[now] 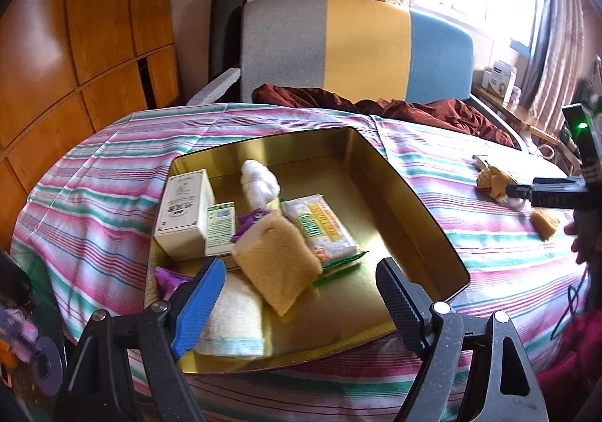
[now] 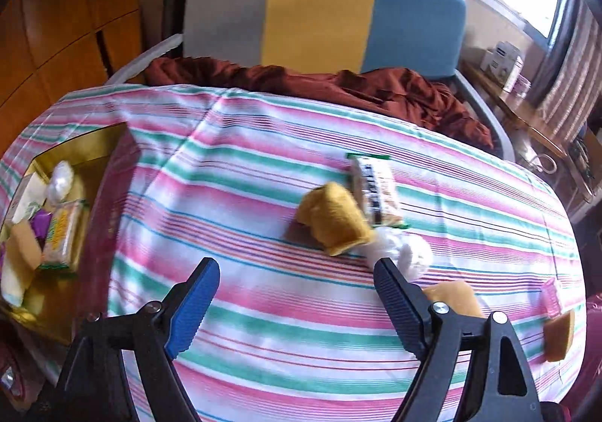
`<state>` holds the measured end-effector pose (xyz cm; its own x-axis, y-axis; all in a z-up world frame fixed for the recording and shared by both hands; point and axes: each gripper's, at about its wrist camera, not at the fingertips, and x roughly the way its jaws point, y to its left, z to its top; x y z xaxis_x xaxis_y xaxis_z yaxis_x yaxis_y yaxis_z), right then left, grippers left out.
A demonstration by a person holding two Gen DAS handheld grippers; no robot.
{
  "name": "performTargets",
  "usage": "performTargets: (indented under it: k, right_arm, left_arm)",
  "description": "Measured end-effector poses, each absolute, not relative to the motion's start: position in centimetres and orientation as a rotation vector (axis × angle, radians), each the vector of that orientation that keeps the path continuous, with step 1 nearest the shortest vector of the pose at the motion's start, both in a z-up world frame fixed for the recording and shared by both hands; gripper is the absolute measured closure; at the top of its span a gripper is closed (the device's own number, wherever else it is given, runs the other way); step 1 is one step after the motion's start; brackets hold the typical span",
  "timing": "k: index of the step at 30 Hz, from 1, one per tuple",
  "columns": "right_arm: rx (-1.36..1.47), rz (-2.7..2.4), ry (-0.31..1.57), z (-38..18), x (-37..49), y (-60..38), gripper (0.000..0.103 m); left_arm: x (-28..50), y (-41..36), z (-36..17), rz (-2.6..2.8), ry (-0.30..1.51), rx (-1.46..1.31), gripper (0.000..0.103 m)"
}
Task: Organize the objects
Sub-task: 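Move the left tool to the remaining items and grasp the yellow knit glove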
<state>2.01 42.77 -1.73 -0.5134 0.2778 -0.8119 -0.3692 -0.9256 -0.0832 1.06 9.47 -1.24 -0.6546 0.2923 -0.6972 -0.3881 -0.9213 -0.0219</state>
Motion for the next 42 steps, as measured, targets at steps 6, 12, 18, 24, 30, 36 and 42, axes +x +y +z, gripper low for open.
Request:
performTargets:
  k: [6, 12, 18, 24, 30, 36, 42]
  right_arm:
    - [-1.102, 2.211, 0.354, -3.0, 5.5, 51.8, 0.017]
    - [-0.987, 2.052, 0.638, -2.9, 9.2, 56.2, 0.017]
    - [-0.963, 2.049, 0.759, -2.9, 10.2, 56.9, 0.017]
    - [-0.909, 2.035, 0.887, -3.0, 11.4, 57.8, 0.017]
    - [-0.909, 2.056, 0.941, -3.2, 11.3, 57.9, 0.017]
    - [-0.882, 2.077, 0.974, -3.0, 11.6, 57.9, 0.017]
    - [-0.893, 2.084, 1.016, -3.4, 11.5, 58.1, 0.017]
  left_arm:
    - [1.3, 12.7, -1.0, 2.484, 0.234, -1.035, 0.017]
    - [1.3, 17.0, -0.7, 2.4, 0.274, -1.015, 0.016]
    - [1.4, 22.1, -0.2, 2.279, 0.283, -1.004, 0.016]
    - [0.2, 26.9, -1.1, 2.155, 0.194, -1.103, 0.017]
    - [-1.0, 30.9, -2.6, 2.08, 0.149, -1.193, 0.018]
    - [-3.0, 34.3, -3.6, 2.003, 0.055, -1.28, 0.023]
    - [-5.8, 37.8, -4.9, 1.933, -0.096, -1.393, 0.024]
